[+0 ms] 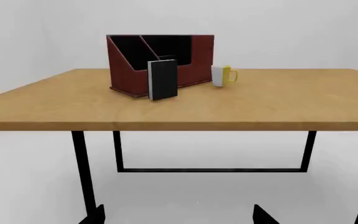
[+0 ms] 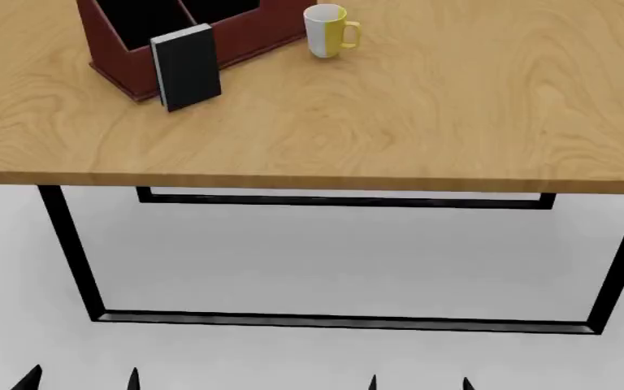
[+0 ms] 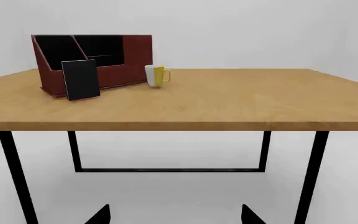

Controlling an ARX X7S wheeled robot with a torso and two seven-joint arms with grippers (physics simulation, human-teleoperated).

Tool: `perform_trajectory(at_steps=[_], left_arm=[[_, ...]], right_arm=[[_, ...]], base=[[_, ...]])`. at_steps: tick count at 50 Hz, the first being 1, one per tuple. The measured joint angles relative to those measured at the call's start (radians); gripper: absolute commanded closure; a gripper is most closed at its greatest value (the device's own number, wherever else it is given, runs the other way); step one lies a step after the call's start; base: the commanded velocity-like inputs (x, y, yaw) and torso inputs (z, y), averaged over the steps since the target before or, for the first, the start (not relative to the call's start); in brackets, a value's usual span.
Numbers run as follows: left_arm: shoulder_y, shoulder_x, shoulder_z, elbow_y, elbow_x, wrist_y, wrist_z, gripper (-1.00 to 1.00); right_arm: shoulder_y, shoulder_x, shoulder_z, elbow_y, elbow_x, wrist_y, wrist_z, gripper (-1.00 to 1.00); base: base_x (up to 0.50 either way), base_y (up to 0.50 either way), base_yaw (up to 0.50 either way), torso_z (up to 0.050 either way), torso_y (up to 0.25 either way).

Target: Pick up the book and place it in the front compartment of the caddy.

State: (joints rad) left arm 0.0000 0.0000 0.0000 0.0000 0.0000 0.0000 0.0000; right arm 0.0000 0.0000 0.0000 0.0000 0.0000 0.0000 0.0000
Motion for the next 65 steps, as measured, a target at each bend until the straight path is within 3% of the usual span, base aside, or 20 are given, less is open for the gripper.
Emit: perform_trajectory(at_steps=[17, 33, 51, 65], left_arm=[[0.003, -0.047, 0.044, 0.048, -0.042, -0.041, -0.055, -1.00], [-0.036, -0.100, 0.064, 0.300, -0.046, -0.325, -0.101, -1.00], [-0.105, -0.150, 0.046, 0.631, -0.076, -0.642, -0.124, -1.00], [-0.157, -0.174, 0.022, 0.797, -0.109, -0.805, -0.129, -1.00]], right_arm=[[0.000, 0.037, -0.044, -0.083, 0.021, 0.082, 0.049, -1.00], [0.089, 0.099, -0.049, -0.449, 0.052, 0.500, 0.078, -1.00], [0.307, 0.168, -0.071, -0.825, 0.068, 1.027, 0.098, -1.00], [0.419, 0.161, -0.054, -0.973, 0.087, 1.235, 0.107, -1.00]], base=[[0.00, 0.00, 0.00, 0.000, 0.000], [0.00, 0.00, 0.00, 0.000, 0.000], [0.00, 0.00, 0.00, 0.000, 0.000], [0.00, 0.00, 0.00, 0.000, 0.000]])
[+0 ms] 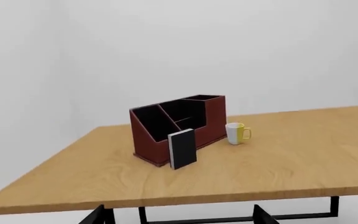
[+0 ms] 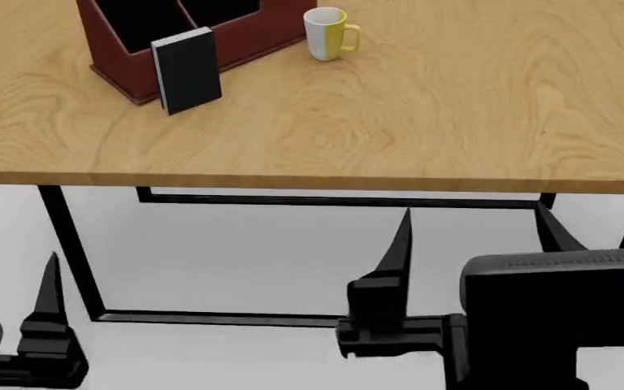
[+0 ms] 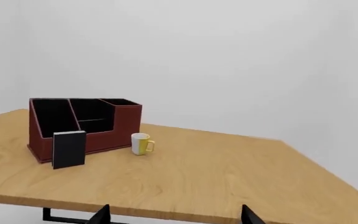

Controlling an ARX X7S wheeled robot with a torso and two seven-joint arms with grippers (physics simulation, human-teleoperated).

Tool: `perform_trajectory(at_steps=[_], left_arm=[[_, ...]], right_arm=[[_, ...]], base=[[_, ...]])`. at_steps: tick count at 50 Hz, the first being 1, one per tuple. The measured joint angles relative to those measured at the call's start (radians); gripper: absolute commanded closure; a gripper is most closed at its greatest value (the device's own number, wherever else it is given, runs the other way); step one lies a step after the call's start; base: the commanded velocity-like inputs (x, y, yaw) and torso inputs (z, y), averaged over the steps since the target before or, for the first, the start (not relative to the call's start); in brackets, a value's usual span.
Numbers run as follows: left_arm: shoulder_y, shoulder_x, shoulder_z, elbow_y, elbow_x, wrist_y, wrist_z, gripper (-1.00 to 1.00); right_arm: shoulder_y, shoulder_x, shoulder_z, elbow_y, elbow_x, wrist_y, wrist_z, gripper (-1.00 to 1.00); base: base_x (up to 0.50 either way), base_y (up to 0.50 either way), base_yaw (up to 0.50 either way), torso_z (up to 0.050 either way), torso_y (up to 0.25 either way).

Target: Pick up the book and place it in the front compartment of the caddy.

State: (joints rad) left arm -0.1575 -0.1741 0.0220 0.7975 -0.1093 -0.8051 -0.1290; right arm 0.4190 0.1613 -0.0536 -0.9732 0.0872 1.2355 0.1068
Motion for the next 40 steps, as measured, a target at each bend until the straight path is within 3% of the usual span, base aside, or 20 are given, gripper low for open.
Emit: perform_trajectory(at_steps=[26, 40], left_arm=[[-0.022, -0.008, -0.013, 0.057, -0.039, -0.051, -0.010, -1.00], [-0.017, -0.014, -0.013, 0.061, -0.051, -0.047, -0.017, -1.00]], right_arm=[[0.045, 0.018, 0.023, -0.050, 0.096, 0.060, 0.086, -1.00], [0.031, 0.038, -0.014, -0.034, 0.111, 0.036, 0.110, -1.00]], base=[[0.50, -0.06, 0.00, 0.000, 0.001], [0.50, 0.18, 0.00, 0.000, 0.001]])
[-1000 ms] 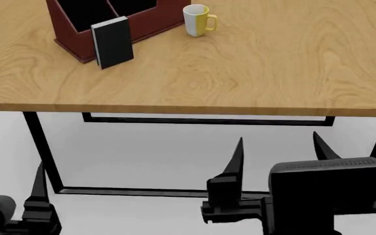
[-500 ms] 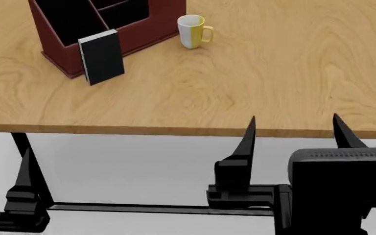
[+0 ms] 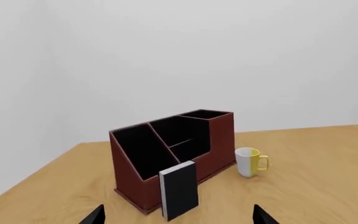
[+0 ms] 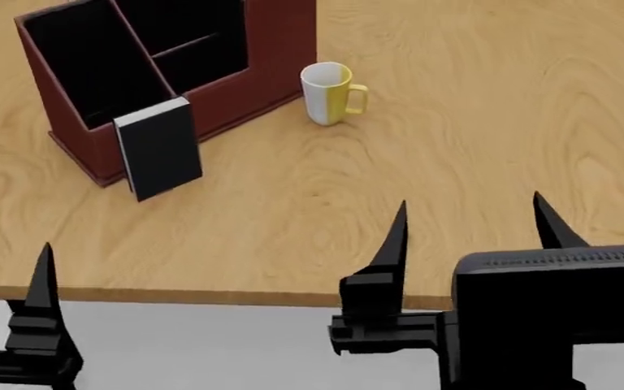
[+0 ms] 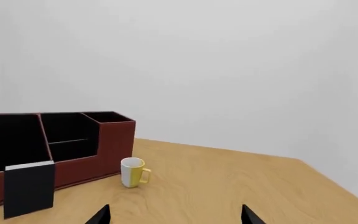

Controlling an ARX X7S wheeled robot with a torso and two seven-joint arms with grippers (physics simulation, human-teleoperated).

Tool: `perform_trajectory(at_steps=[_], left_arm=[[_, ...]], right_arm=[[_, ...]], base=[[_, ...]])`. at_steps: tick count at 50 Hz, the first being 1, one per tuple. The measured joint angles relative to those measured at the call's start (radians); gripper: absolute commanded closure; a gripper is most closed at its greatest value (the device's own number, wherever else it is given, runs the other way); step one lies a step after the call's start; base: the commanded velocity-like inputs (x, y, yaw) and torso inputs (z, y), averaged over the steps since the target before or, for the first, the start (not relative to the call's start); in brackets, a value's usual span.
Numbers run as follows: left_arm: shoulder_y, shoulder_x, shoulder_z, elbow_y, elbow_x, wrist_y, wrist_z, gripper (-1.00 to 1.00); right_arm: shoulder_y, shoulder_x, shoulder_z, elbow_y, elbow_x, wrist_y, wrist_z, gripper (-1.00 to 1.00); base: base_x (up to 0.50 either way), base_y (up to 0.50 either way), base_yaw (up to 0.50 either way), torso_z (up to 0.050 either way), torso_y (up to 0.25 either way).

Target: Pick up the book and place it in the front compartment of the caddy.

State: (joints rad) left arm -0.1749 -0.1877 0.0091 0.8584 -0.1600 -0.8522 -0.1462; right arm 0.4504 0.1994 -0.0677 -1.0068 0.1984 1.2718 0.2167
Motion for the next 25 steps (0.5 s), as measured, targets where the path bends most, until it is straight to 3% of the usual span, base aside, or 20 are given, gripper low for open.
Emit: perform_trajectory(at_steps=[9, 25], left_arm=[[0.007, -0.004, -0.003, -0.001, -0.005, 0.008, -0.005, -1.00], [0.012, -0.011, -0.001, 0.000, -0.013, 0.015, -0.015, -1.00]], right_arm=[[-0.009, 0.005, -0.009, 0.010, 0.010, -0.015, 0.006, -1.00], [-0.019, 0.004, 0.000, 0.019, 0.034, -0.033, 0.005, -1.00]], base=[[0.50, 0.20, 0.00, 0.000, 0.001], [0.50, 0.00, 0.00, 0.000, 0.001]])
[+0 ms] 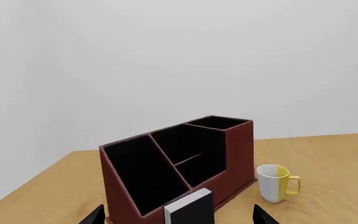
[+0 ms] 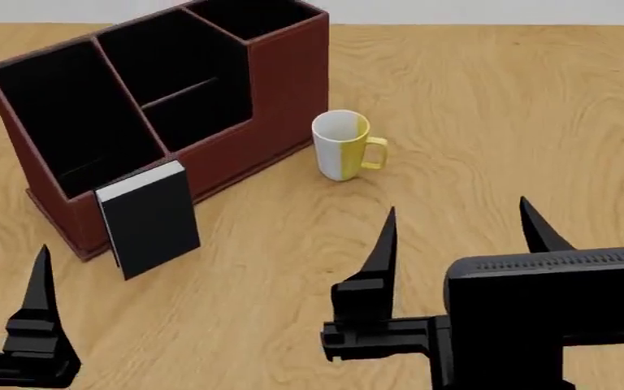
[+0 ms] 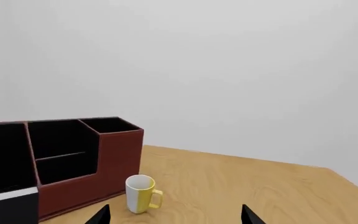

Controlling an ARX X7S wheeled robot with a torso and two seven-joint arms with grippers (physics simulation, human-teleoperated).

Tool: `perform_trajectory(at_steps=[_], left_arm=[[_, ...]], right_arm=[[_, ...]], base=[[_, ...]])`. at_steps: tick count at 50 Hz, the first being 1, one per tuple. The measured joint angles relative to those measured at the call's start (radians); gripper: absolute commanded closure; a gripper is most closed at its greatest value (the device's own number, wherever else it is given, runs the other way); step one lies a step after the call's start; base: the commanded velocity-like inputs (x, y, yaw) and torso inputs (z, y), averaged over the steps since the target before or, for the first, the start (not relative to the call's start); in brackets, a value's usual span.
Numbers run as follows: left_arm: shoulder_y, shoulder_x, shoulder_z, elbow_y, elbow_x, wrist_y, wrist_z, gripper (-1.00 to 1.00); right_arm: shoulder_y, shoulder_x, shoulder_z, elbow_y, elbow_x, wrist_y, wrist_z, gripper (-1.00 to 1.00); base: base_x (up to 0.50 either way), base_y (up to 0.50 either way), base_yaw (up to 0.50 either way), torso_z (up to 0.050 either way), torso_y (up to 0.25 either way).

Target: Pick up the book and place it in the front compartment of the caddy.

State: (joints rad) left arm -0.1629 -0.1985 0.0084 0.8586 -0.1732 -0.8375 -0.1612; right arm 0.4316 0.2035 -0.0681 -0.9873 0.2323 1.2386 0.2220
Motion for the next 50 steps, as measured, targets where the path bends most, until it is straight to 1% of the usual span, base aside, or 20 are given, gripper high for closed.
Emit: perform_trajectory(at_steps=[35, 50], left_arm=[[0.006, -0.013, -0.001, 0.008, -0.025, 0.006, -0.020, -1.00], [0.007, -0.019, -0.001, 0.010, -0.035, 0.008, -0.028, -1.00]], right_arm=[[0.011, 0.019, -0.040, 0.001, 0.025, 0.008, 0.026, -1.00], [0.011, 0.029, -0.060, 0.009, 0.036, 0.003, 0.033, -1.00]], base=[[0.50, 0.00, 0.00, 0.000, 0.001], [0.50, 0.10, 0.00, 0.000, 0.001]])
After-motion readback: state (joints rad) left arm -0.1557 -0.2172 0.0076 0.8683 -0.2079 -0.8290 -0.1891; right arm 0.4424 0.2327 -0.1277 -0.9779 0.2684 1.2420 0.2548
